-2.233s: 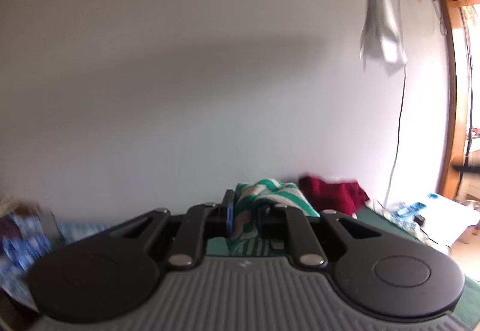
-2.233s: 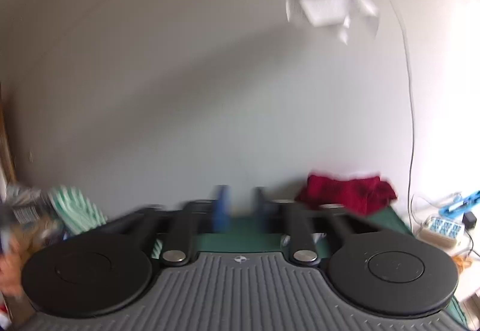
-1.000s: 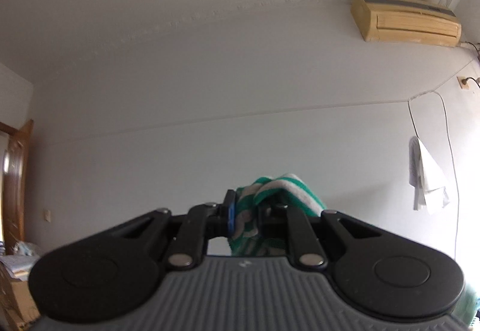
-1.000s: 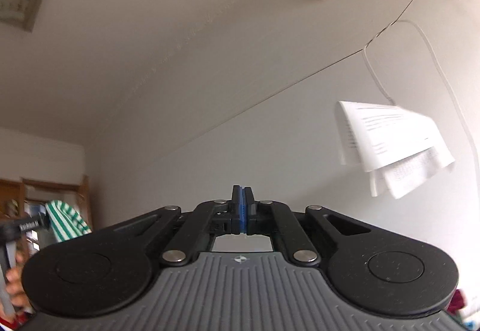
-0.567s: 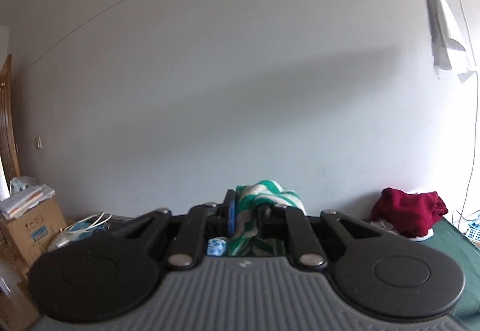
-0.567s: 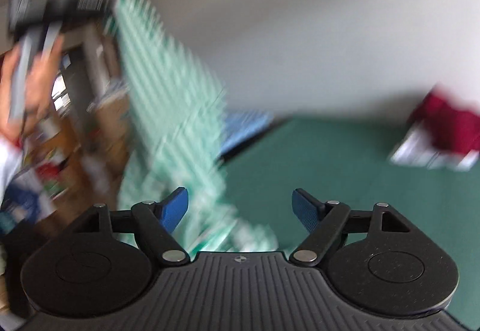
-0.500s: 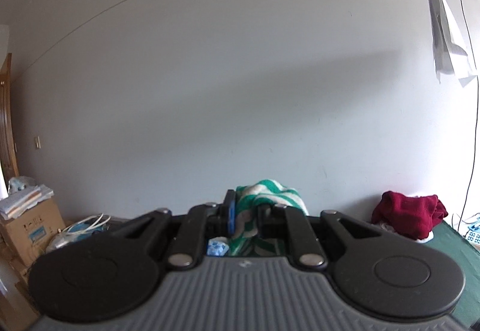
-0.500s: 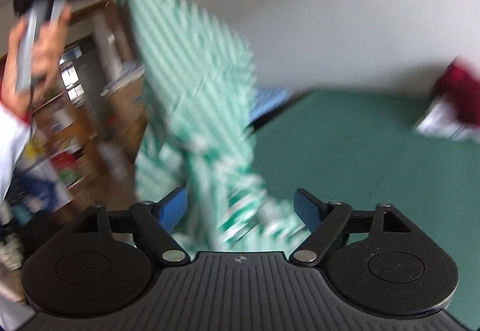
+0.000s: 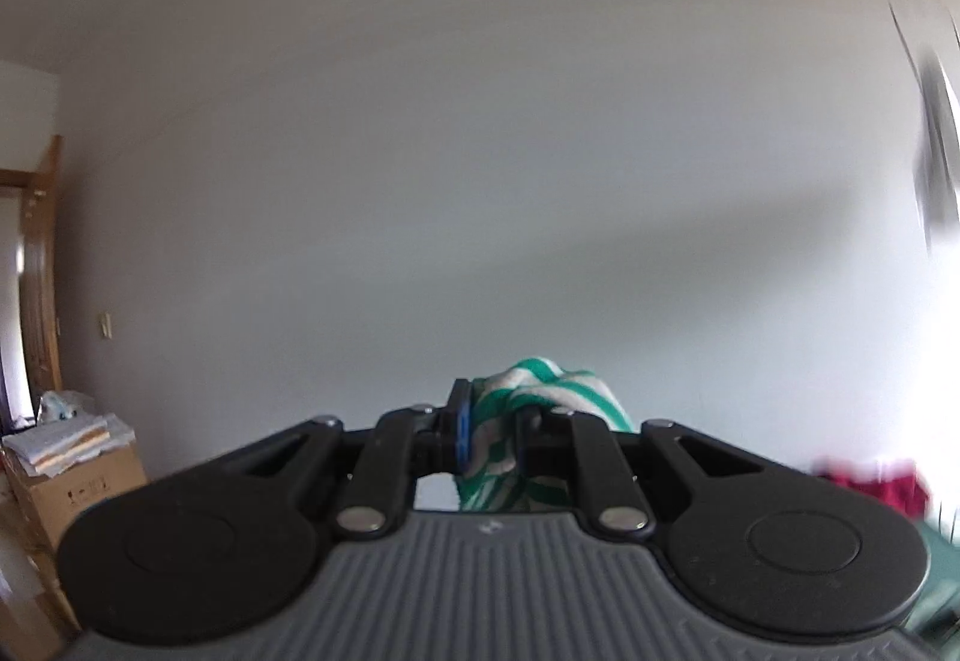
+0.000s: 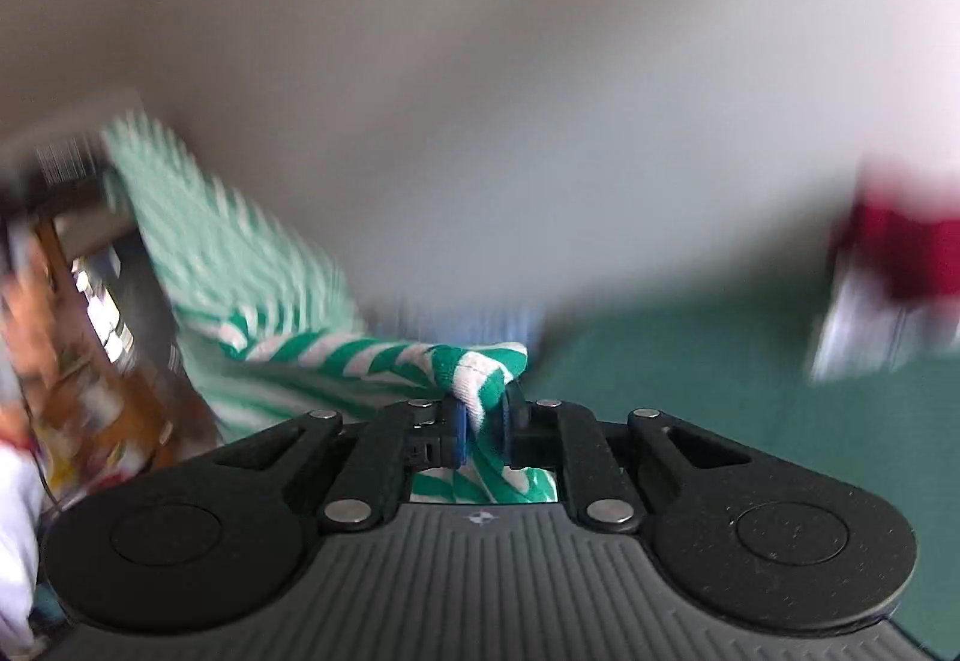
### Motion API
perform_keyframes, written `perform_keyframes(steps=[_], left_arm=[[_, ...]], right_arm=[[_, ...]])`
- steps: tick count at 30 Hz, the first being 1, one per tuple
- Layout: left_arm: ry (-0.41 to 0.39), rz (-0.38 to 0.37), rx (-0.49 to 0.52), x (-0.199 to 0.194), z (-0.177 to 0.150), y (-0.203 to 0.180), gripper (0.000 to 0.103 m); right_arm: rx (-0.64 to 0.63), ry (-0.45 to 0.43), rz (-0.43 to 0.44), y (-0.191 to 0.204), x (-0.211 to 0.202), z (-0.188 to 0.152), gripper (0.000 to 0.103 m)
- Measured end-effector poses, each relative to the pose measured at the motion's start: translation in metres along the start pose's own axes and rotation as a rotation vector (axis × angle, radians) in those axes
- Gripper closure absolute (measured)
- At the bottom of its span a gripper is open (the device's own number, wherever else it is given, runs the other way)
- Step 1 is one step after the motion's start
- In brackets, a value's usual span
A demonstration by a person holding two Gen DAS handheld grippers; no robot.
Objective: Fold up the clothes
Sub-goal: 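Lift the striped shirt high with both grippers and shake it out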
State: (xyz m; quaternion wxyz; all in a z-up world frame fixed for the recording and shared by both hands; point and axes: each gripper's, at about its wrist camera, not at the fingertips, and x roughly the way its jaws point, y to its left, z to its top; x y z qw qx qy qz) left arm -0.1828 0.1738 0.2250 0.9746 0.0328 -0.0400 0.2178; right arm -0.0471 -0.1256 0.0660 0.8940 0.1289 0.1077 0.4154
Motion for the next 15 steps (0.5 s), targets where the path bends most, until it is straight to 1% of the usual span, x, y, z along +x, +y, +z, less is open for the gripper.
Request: perform_keyframes(steps=[3,5,8,12,15], left_arm=[[-0.115,-0.012,-0.033,-0.022,0.028,0.007,0.089],[-0.18,-0.013,-0.032,-0.037,0.042,0.001,0.089],[-0.229,-0.037,-0.056,-0.056,0.061,-0.009,0.089],[-0.284,-0.027,-0.067,-0.078,0.083,-0.024,0.089],[-0.305,0.006,-0.069,-0.08,0.096,-0.029,0.088]], right_arm=[[-0.126,-0.199,-0.045,0.022,-0.045,0.058,0.092],[-0.196,-0.268,-0.081,0.033,-0.067,0.084,0.092],[-0.211,-0.347,-0.064,0.048,-0.097,0.111,0.092],[-0.273,-0.414,-0.079,0.064,-0.121,0.129,0.092],[-0.298,-0.452,-0.069,0.072,-0.143,0.151,0.092]])
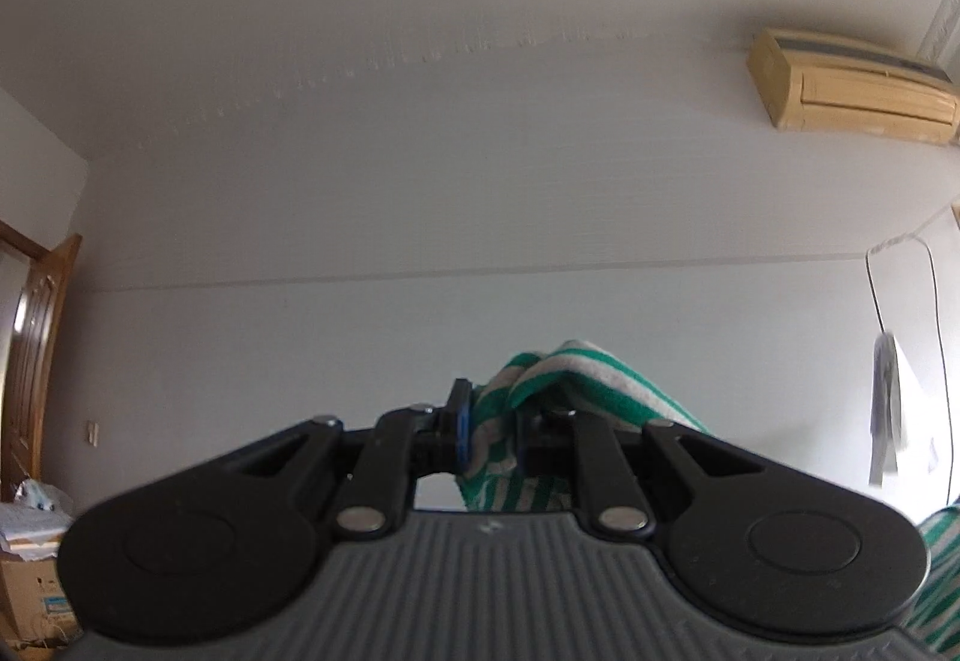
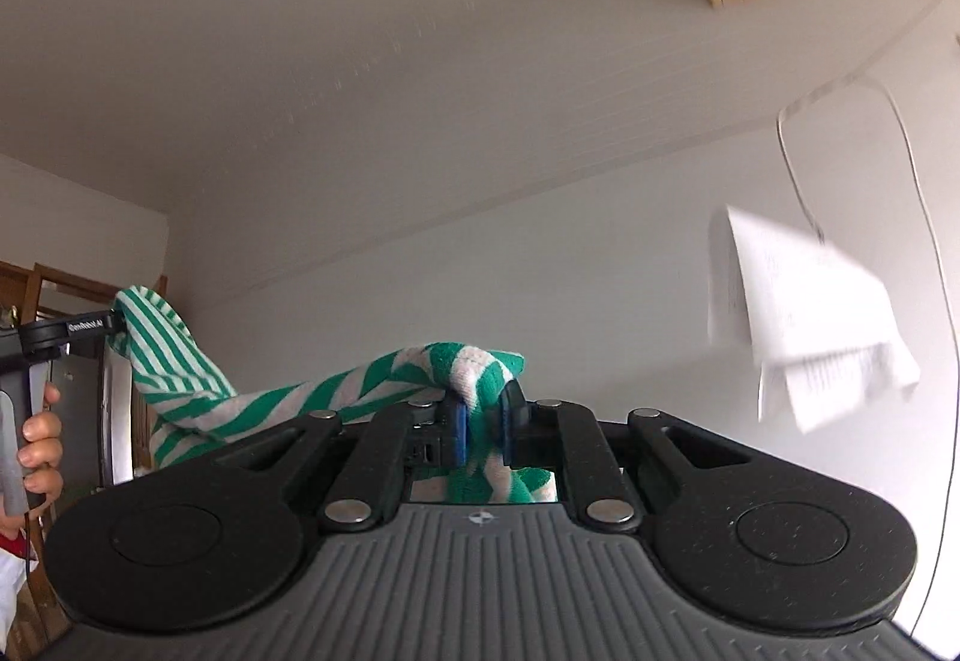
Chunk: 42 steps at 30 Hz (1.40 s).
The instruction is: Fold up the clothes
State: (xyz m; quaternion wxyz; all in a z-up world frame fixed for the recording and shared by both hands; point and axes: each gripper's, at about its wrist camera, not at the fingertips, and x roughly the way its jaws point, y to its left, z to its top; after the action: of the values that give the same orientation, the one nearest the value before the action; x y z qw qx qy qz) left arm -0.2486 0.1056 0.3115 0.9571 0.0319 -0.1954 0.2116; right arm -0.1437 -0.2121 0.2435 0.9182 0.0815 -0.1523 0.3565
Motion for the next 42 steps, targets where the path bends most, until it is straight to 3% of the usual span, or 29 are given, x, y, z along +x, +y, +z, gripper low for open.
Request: perform_keyframes(steps=[7,11,13,17,21,22,25,27,28,30,31,33,35,37,39,42], left_arm=[[0.024,0.063,0.013,-0.007,0.033,0.013,0.088],[0.09,0.07,0.046,0.006,0.024,0.002,0.088],[0.144,0.06,0.074,0.02,0.006,-0.004,0.088],[0.286,0.001,0.138,0.074,-0.059,-0.03,0.088],[0.474,-0.061,0.177,0.135,-0.15,-0.057,0.088],[0.52,-0.074,0.199,0.15,-0.177,-0.067,0.088],[0.677,-0.11,0.281,0.197,-0.268,-0.102,0.073],[0.814,-0.143,0.337,0.223,-0.335,-0.122,0.066],[0.891,-0.16,0.368,0.232,-0.371,-0.13,0.066],[1.036,-0.192,0.426,0.239,-0.437,-0.139,0.066],[1.097,-0.209,0.449,0.237,-0.464,-0.139,0.067],[1.128,-0.241,0.489,0.216,-0.496,-0.13,0.068],[1.144,-0.294,0.498,0.188,-0.503,-0.108,0.067],[1.153,-0.35,0.463,0.164,-0.486,-0.089,0.062],[1.158,-0.388,0.429,0.147,-0.463,-0.084,0.038],[1.163,-0.408,0.369,0.111,-0.436,-0.069,0.02]], right_arm=[[-0.034,-0.006,-0.016,0.006,-0.012,0.03,0.092],[-0.018,0.064,-0.03,0.016,-0.021,0.034,0.092],[-0.003,0.12,-0.051,0.011,-0.015,0.019,0.092],[0.037,0.243,-0.124,-0.014,0.017,-0.029,0.092],[0.067,0.373,-0.24,-0.049,0.06,-0.089,0.092],[0.07,0.405,-0.275,-0.059,0.072,-0.107,0.092],[0.061,0.535,-0.407,-0.096,0.112,-0.177,0.091],[0.017,0.659,-0.495,-0.12,0.135,-0.234,0.083],[-0.012,0.739,-0.545,-0.132,0.143,-0.263,0.073],[-0.052,0.872,-0.644,-0.148,0.144,-0.308,0.072],[-0.042,0.882,-0.643,-0.148,0.132,-0.315,0.072],[-0.009,0.882,-0.62,-0.144,0.103,-0.322,0.067],[0.008,0.886,-0.574,-0.134,0.073,-0.326,0.059],[-0.008,0.91,-0.496,-0.111,0.047,-0.326,0.05],[-0.031,0.934,-0.416,-0.084,0.027,-0.329,0.042],[-0.098,0.977,-0.326,-0.039,0.005,-0.338,0.041]])
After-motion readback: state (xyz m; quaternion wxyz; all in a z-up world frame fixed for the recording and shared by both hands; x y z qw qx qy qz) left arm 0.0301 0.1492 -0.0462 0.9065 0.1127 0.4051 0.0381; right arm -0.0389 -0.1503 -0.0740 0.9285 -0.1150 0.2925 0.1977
